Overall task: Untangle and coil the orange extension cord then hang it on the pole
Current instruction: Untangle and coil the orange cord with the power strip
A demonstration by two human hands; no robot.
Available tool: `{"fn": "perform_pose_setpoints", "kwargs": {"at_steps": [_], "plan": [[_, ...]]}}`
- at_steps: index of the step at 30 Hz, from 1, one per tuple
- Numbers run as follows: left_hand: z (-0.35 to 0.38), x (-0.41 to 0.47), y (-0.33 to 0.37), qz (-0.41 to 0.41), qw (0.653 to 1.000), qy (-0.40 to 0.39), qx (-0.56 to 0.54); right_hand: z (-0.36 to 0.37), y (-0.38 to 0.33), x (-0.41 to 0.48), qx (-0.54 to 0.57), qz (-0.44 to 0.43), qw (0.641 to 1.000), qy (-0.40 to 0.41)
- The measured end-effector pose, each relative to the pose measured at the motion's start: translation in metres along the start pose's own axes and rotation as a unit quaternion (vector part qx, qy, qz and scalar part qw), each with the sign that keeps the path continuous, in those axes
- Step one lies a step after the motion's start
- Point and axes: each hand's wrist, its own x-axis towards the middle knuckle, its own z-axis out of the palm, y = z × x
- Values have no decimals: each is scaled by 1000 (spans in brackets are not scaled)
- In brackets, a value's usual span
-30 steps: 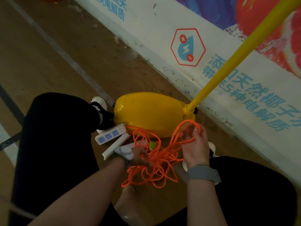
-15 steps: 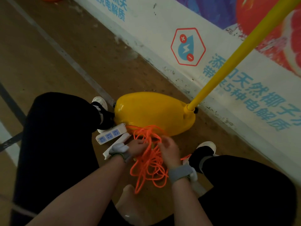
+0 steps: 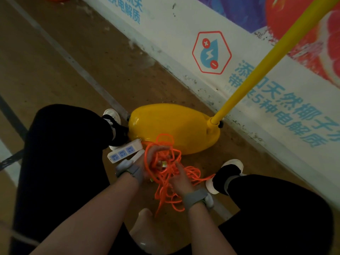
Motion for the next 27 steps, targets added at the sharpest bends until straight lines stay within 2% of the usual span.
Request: {"fn": "perform_pose_setpoints", "kwargs": {"at_steps": [2, 4, 6, 11, 14, 16, 18, 20, 22, 25, 27], "plan": [[5, -1, 4, -10, 998, -27, -62, 3, -2, -5, 7, -31, 999, -2], [9, -3, 6, 3, 994, -52, -95, 4, -6, -6, 1, -50, 998, 50], [13, -6, 7, 14, 993, -54, -100, -1, -10, -8, -34, -32, 994, 101], [-6, 11, -1, 35, 994, 89, -47, -19, -24, -21, -52, 9, 966, 255], [-9, 11, -11, 20, 989, 140, -50, -30, -39, -28, -129, 45, 933, 333], [-8, 10, -15, 19, 985, 167, -39, -40, -42, -28, -188, 25, 924, 332], [-6, 8, -14, 13, 988, 154, -30, -51, -42, -28, -204, 33, 934, 291], [-7, 4, -7, -7, 992, 125, -18, -54, -42, -31, -175, 45, 947, 267], [-8, 6, -2, -7, 994, 108, 24, -49, -41, -33, -95, 34, 959, 266], [-4, -2, -6, 19, 992, 76, 100, -38, -43, -32, 111, 16, 960, 258], [0, -5, -16, -4, 989, 31, 145, -38, -49, -33, 257, 23, 941, 219]]}}
